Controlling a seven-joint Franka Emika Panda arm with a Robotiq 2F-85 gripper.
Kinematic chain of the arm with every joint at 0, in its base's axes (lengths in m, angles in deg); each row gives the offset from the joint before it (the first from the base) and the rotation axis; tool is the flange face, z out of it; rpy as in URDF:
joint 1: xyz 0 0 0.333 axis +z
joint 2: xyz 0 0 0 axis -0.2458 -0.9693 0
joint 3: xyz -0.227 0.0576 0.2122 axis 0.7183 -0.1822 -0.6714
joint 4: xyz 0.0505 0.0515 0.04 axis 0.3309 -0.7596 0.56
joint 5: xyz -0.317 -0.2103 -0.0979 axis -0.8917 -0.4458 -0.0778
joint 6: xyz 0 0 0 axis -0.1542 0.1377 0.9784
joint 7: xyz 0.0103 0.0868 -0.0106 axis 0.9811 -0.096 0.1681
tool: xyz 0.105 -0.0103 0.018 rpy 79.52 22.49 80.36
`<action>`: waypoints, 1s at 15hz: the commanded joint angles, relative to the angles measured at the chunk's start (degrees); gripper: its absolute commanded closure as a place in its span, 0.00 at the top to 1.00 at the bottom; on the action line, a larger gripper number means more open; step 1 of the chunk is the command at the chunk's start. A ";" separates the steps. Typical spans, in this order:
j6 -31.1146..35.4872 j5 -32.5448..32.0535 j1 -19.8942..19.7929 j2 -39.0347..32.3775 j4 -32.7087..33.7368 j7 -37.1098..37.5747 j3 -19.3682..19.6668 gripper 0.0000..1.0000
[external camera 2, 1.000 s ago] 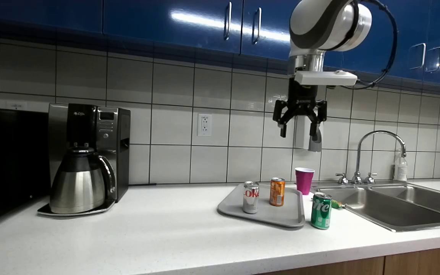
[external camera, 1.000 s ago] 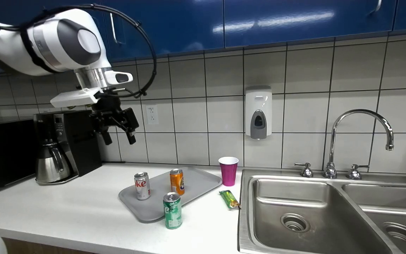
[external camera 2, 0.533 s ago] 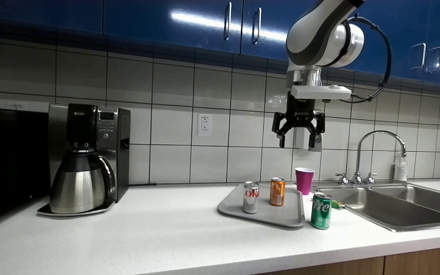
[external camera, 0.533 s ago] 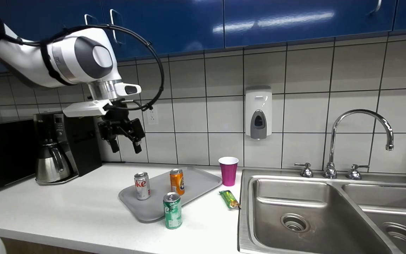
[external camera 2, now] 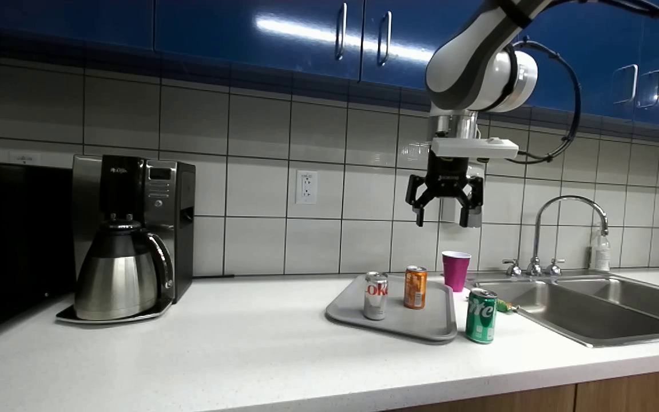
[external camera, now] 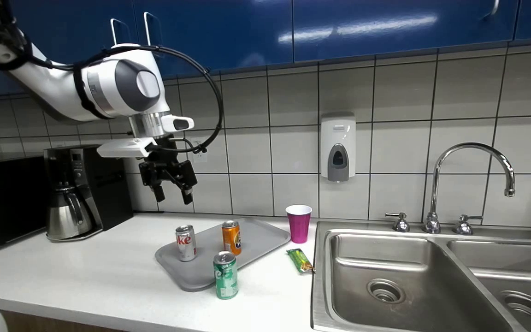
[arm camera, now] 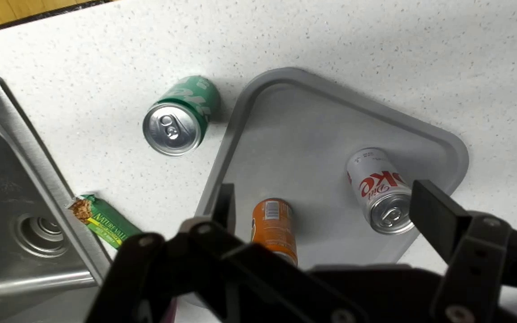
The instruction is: Take the cans off of the tray
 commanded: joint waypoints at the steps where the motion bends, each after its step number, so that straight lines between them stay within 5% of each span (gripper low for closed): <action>1: 1.29 -1.82 -0.75 -3.70 2.70 3.41 -0.18 1.00; 15: 2.37 -2.04 0.31 -17.49 11.76 5.87 3.61 1.00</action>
